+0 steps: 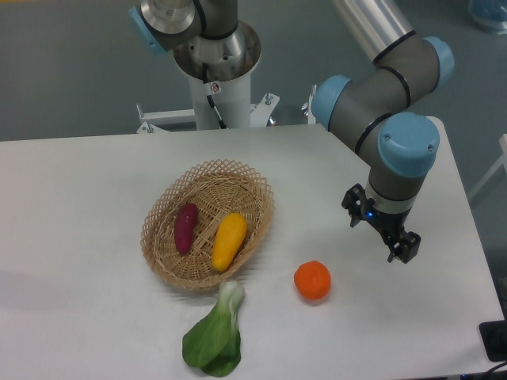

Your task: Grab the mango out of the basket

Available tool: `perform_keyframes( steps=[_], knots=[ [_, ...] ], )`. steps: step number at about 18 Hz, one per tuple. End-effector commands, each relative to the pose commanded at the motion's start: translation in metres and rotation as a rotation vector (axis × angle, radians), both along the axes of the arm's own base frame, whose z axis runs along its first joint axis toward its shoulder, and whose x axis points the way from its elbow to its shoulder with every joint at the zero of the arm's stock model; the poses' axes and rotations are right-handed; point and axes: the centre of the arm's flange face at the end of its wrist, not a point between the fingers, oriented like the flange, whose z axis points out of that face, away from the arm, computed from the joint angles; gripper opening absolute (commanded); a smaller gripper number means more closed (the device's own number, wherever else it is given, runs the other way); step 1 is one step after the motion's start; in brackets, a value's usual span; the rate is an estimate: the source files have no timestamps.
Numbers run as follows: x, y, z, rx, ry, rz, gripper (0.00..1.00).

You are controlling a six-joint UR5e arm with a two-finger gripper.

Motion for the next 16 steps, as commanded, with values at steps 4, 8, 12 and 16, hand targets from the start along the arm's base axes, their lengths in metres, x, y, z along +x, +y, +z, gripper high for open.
perform_keyframes(
  steps=[4,8,12,16],
  knots=[
    [0.001,-0.001,-0.001,-0.002,-0.001,0.0,1.0],
    [0.002,-0.001,-0.003,-0.002,-0.006,0.0,1.0],
    [0.007,-0.005,-0.01,-0.01,-0.023,0.0,1.0],
    [0.031,-0.007,-0.012,-0.014,-0.045,-0.011,1.0]
  ],
)
